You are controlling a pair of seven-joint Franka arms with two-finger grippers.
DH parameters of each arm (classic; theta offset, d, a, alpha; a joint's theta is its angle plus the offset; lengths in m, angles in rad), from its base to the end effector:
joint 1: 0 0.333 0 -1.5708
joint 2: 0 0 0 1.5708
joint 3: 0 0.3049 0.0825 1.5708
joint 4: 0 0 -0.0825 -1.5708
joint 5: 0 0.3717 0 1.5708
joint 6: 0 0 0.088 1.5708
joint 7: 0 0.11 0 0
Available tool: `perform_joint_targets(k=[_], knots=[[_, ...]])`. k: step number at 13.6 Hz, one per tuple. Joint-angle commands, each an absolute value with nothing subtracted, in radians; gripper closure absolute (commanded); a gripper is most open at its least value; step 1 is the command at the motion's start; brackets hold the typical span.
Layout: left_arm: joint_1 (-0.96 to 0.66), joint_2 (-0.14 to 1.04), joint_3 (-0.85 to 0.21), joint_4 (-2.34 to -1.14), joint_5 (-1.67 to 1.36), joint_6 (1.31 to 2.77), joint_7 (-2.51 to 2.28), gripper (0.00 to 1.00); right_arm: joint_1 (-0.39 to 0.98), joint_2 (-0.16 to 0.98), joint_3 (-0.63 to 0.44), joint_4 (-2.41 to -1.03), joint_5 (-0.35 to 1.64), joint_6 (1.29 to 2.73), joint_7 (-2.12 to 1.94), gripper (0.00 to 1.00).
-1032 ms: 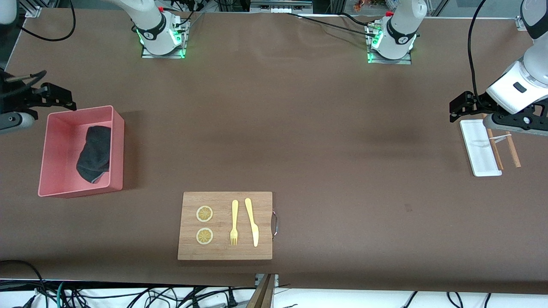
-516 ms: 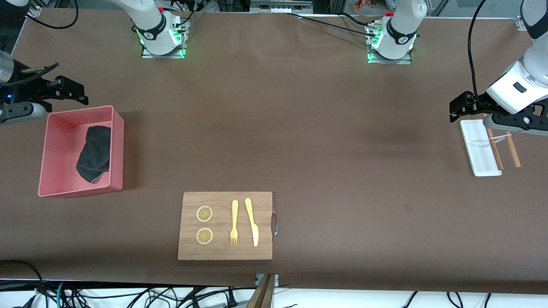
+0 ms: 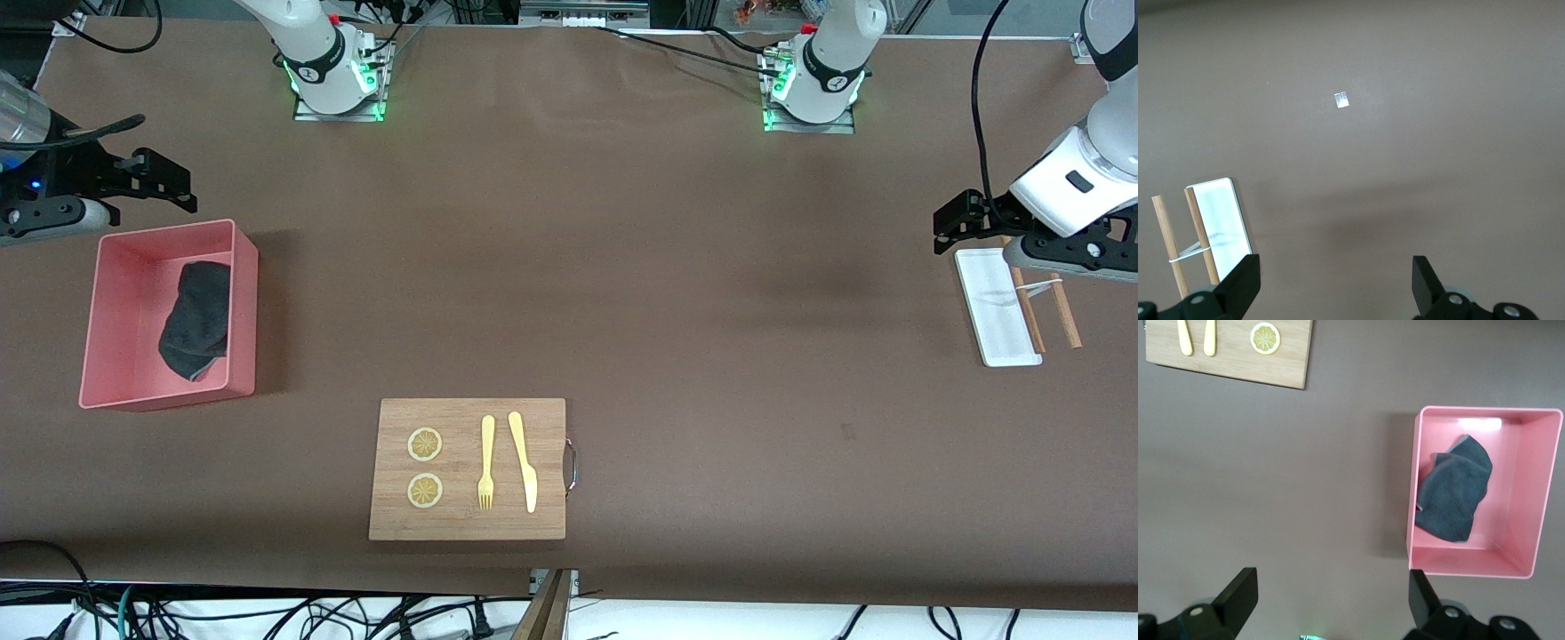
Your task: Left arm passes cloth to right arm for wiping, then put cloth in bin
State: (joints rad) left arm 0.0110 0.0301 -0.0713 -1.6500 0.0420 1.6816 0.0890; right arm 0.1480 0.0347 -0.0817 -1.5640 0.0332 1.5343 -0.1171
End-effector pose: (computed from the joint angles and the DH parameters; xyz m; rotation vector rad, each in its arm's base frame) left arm 0.5575 -0.0289 0.5670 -3.0928 0.2384 -0.0016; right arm 0.5461 0.0408 0.5916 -3.0950 -0.2848 0.0987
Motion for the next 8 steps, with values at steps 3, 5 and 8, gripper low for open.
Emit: perform_joint_targets(k=[3, 5, 8], knots=[[0.015, 0.023, -0.074, -1.638, 0.054, 1.661, 0.113, 0.0, 0.133, 0.038, -0.054, -1.531, 0.022, 1.526, -0.121, 0.0], [0.015, 0.023, -0.072, -1.638, 0.054, 1.661, 0.114, 0.0, 0.135, 0.037, -0.049, -1.529, 0.025, 1.525, -0.129, 0.0], [0.015, 0.023, -0.074, -1.638, 0.054, 1.661, 0.114, 0.0, 0.132, 0.034, -0.054, -1.529, 0.028, 1.525, -0.135, 0.0]])
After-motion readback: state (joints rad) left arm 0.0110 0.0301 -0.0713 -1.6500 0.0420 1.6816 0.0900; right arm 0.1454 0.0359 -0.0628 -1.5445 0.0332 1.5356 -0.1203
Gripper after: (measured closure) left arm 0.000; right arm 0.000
